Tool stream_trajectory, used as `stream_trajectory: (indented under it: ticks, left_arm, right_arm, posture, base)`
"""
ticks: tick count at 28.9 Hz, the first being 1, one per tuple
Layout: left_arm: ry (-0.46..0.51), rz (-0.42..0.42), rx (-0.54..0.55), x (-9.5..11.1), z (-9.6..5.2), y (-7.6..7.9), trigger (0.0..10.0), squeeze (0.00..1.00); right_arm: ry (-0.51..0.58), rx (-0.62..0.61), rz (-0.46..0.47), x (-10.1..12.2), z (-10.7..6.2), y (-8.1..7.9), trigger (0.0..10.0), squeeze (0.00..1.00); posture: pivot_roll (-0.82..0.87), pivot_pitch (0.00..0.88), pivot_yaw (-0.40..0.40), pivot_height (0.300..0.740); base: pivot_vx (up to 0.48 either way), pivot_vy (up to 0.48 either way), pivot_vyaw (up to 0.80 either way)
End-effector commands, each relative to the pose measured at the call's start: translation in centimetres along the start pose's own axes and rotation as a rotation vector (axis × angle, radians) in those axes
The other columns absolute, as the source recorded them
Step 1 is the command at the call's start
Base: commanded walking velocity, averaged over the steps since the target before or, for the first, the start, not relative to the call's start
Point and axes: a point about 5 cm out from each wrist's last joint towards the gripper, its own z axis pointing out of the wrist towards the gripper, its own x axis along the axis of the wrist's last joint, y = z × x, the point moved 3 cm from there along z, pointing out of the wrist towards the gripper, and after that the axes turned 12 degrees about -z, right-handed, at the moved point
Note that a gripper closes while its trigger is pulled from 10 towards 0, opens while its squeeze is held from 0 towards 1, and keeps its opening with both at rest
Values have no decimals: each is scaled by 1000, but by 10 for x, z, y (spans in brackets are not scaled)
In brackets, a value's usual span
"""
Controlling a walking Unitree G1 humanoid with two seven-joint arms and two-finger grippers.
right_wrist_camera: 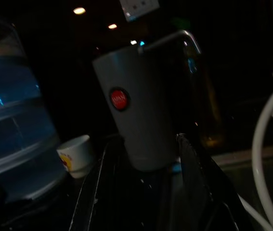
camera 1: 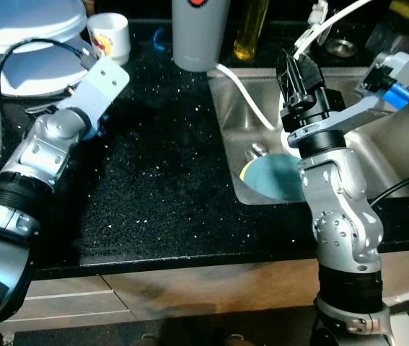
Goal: Kitchen organization
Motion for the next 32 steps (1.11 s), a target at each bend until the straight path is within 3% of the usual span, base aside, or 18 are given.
stream_trajectory:
  ticks: [1,5,6,8,9,10,15,19,21,23,26,30,32]
  left_arm:
    - [-31,2,-24,-7,1,3,10000,1000]
    - [-29,-51,-33,-5,3,2,10000,1000]
    - [-35,-64,-29,-6,4,1,10000,682]
    - [-39,-70,-26,-7,5,0,10000,682]
    - [-50,-101,-22,-9,5,-3,10000,0]
    - [-89,-212,14,-17,7,-12,10000,0]
    - [-155,-469,112,-38,3,-30,10000,0]
    - [-163,-549,140,-43,-1,-37,10000,0]
    - [-171,-739,193,-56,-14,-59,10000,0]
    - [-172,-782,192,-58,-16,-63,10000,0]
    - [-193,-962,168,-67,-31,-77,10000,0]
    - [-235,-999,228,-80,-49,-97,10000,0]
    - [-253,-1035,215,-84,-54,-99,10000,0]
  right_arm:
    - [9,-8,2,6,-3,2,10000,0]
    - [-2,-1,-9,9,-6,1,10000,0]
    - [-5,1,-12,11,-7,0,10000,0]
    - [-6,2,-15,12,-8,0,10000,0]
    - [-8,0,-17,14,-9,0,10000,0]
    - [-17,-7,-22,15,-11,2,10000,0]
    - [-29,-14,-29,16,-14,1,10000,0]
    - [-36,-16,-29,16,-15,2,10000,0]
    - [-51,-20,-26,13,-17,1,10000,0]
    - [-53,-19,-25,12,-17,1,10000,0]
    - [-56,-15,-26,12,-17,-1,10000,0]
    - [-61,-14,-29,11,-18,0,10000,0]
    - [-64,-15,-29,10,-19,1,10000,0]
  posture:
    - [130,295,-25,740]
    - [102,299,-29,740]
    - [95,300,-31,740]
    - [93,300,-31,740]
    - [87,300,-29,740]
    - [82,301,-27,740]
    - [75,312,-23,740]
    - [79,315,-24,740]
    - [86,312,-24,740]
    - [87,311,-23,740]
    - [94,300,-20,740]
    - [112,289,-13,740]
    - [120,285,-8,740]
  base:
    - [0,0,0]
    - [0,0,0]
    - [0,0,0]
    - [0,0,0]
    - [0,0,0]
    - [0,0,0]
    - [0,0,0]
    - [0,0,0]
    - [0,0,0]
    - [0,0,0]
    - [0,0,0]
    - [0,0,0]
    - [0,0,0]
